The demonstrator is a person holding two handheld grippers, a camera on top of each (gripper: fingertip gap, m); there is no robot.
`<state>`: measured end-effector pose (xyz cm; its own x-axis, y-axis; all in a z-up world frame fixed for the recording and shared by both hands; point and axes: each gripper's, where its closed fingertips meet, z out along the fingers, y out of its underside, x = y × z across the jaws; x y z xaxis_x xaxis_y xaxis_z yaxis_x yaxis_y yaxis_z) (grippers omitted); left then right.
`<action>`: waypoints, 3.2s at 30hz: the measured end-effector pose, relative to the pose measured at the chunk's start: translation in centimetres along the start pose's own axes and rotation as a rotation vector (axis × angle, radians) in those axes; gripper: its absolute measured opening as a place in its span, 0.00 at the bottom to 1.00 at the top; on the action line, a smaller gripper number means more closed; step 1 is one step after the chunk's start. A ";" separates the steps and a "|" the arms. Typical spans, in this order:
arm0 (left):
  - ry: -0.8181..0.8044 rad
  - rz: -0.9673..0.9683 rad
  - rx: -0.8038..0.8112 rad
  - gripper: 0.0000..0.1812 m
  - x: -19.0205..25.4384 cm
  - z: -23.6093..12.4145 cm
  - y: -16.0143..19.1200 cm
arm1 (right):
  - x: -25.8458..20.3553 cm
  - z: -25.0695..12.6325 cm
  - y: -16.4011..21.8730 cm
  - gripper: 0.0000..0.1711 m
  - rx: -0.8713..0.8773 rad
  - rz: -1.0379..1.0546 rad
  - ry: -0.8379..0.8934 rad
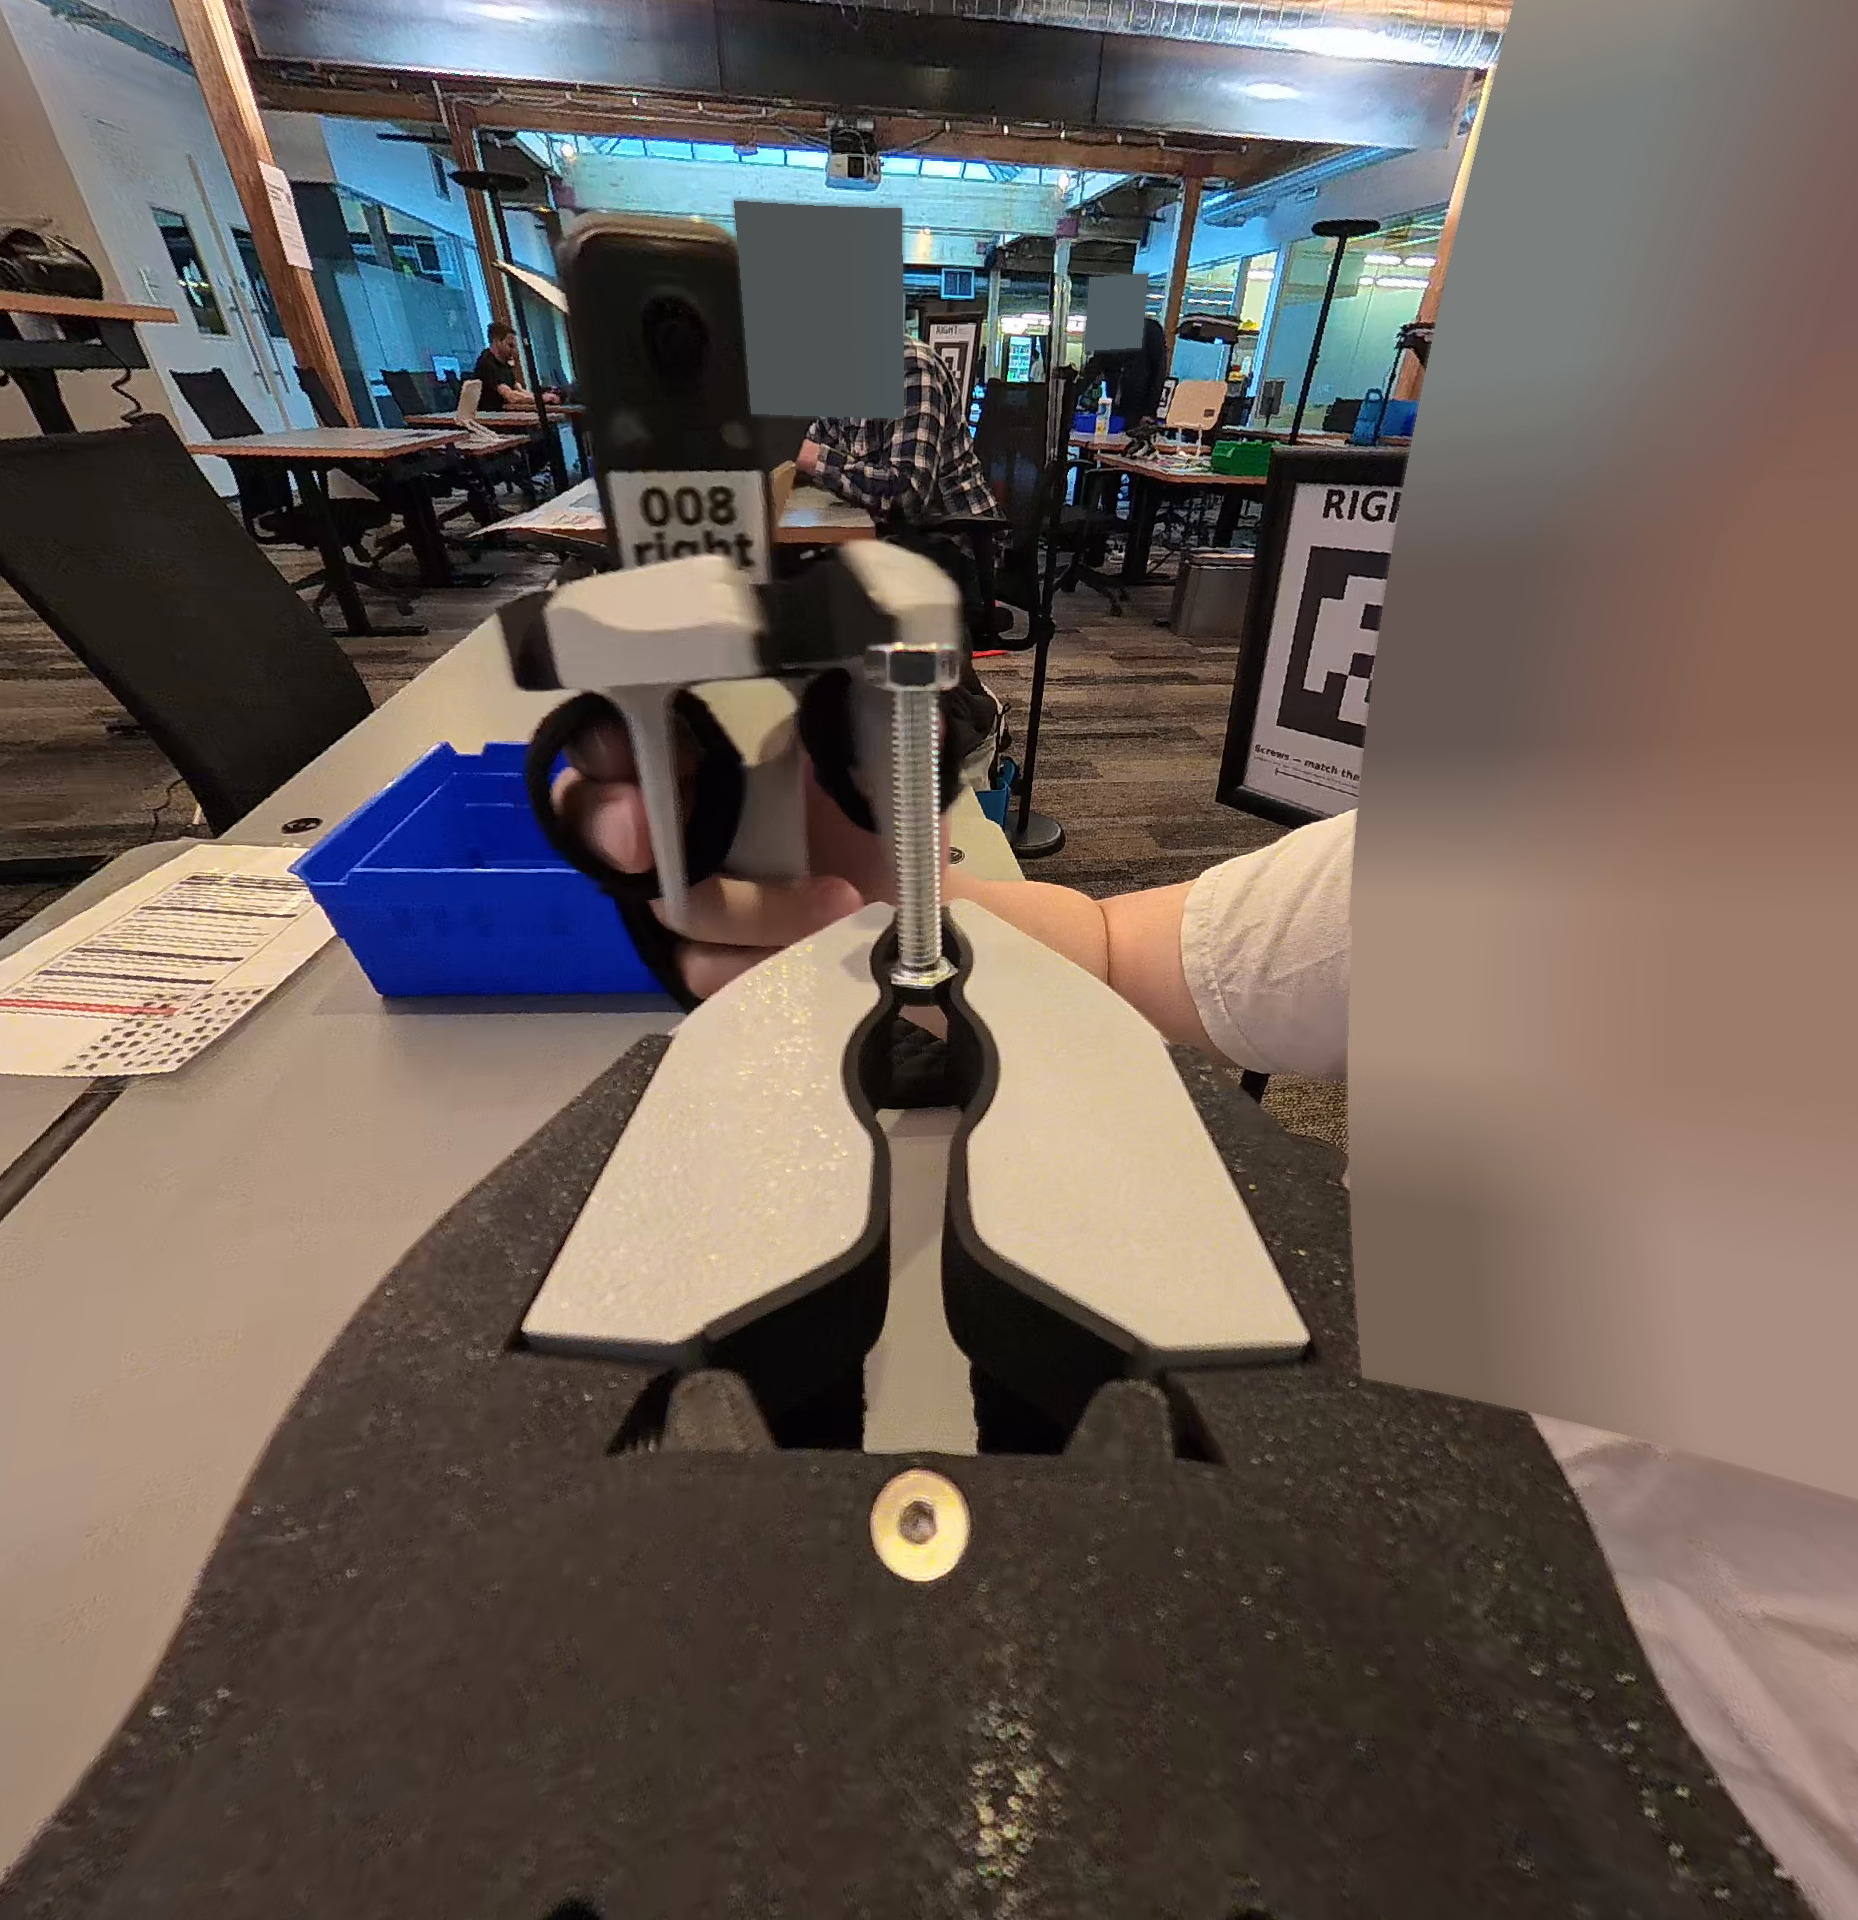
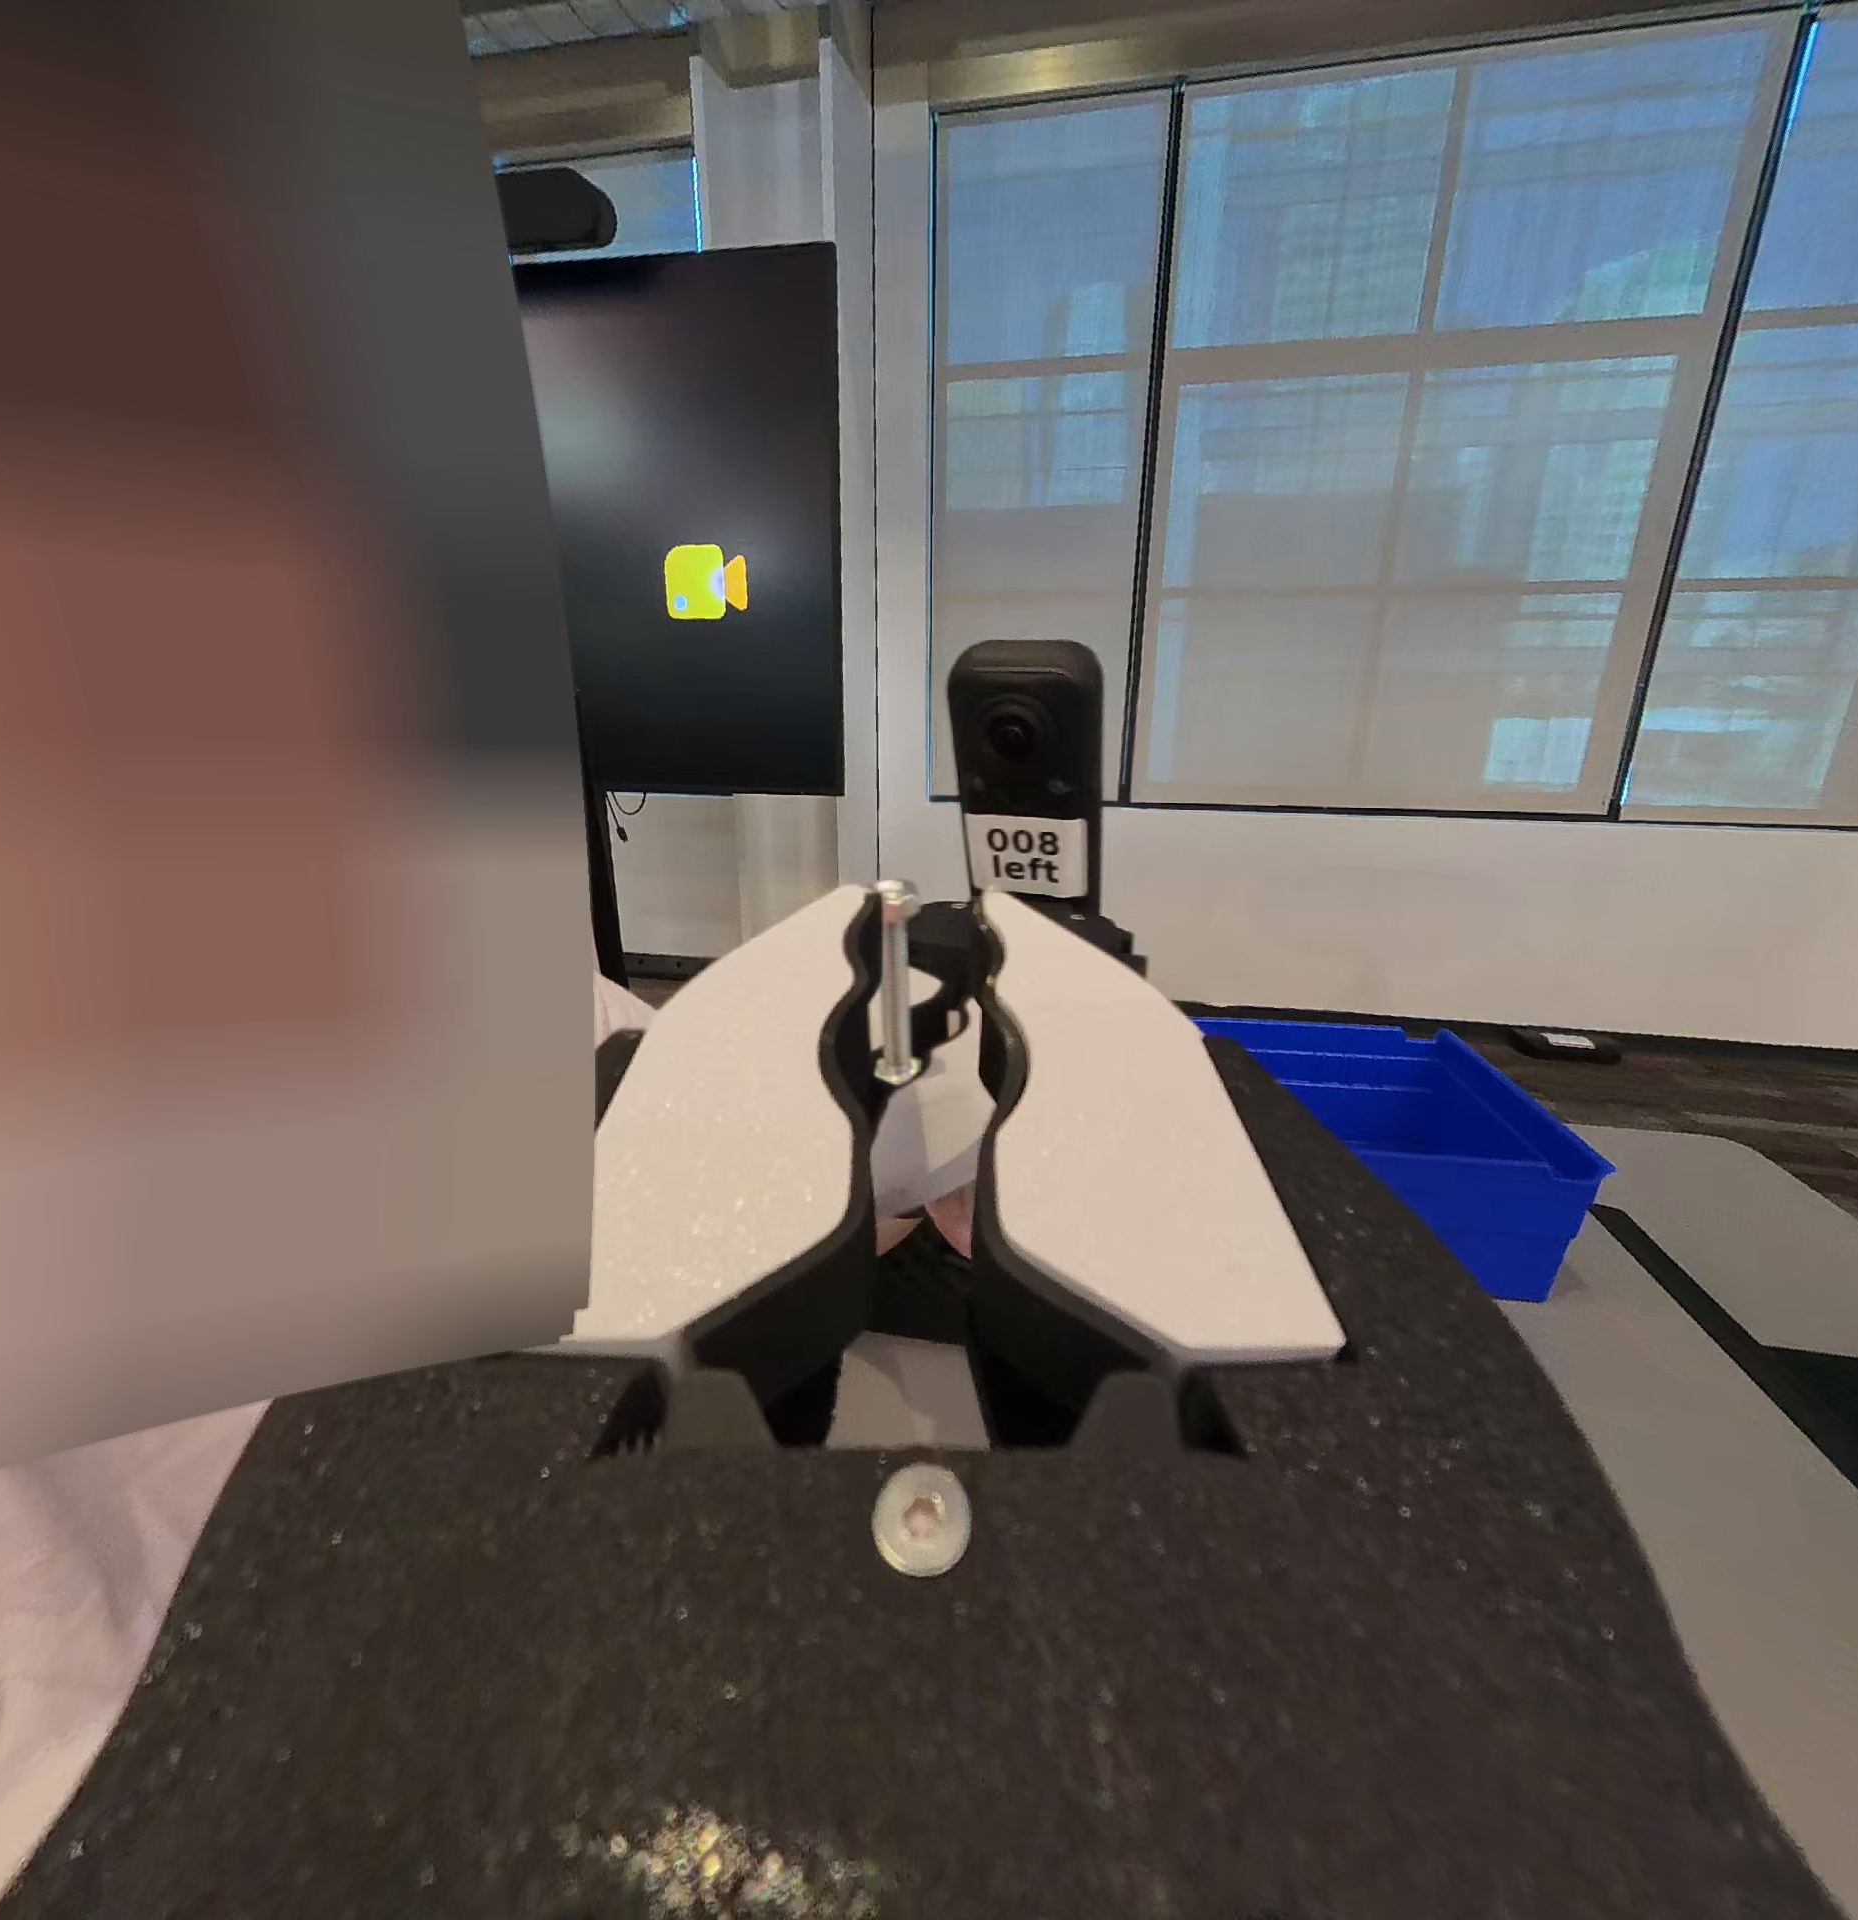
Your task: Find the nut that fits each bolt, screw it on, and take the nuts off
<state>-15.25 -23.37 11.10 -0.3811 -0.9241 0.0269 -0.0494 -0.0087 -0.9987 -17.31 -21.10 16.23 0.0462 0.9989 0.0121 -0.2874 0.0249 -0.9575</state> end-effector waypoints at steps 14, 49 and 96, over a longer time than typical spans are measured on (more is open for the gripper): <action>0.000 -0.002 -0.002 0.02 0.0 0.0 0.0 | 0.0 0.1 0.0 0.10 -0.001 -0.007 0.018; 0.541 -0.310 0.043 0.02 6.2 1.4 0.8 | -4.8 -0.7 1.2 0.06 0.063 0.193 -0.512; 0.491 -0.275 -0.001 0.02 5.8 2.4 2.1 | -5.2 -1.9 2.3 0.06 -0.003 0.156 -0.573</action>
<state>-15.39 -29.71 9.05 -0.7391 -0.6016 0.3029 -0.2086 -0.2232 -0.9522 -16.40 -26.36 13.45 -0.5201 0.8538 0.0244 -0.2470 -0.1230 -0.9612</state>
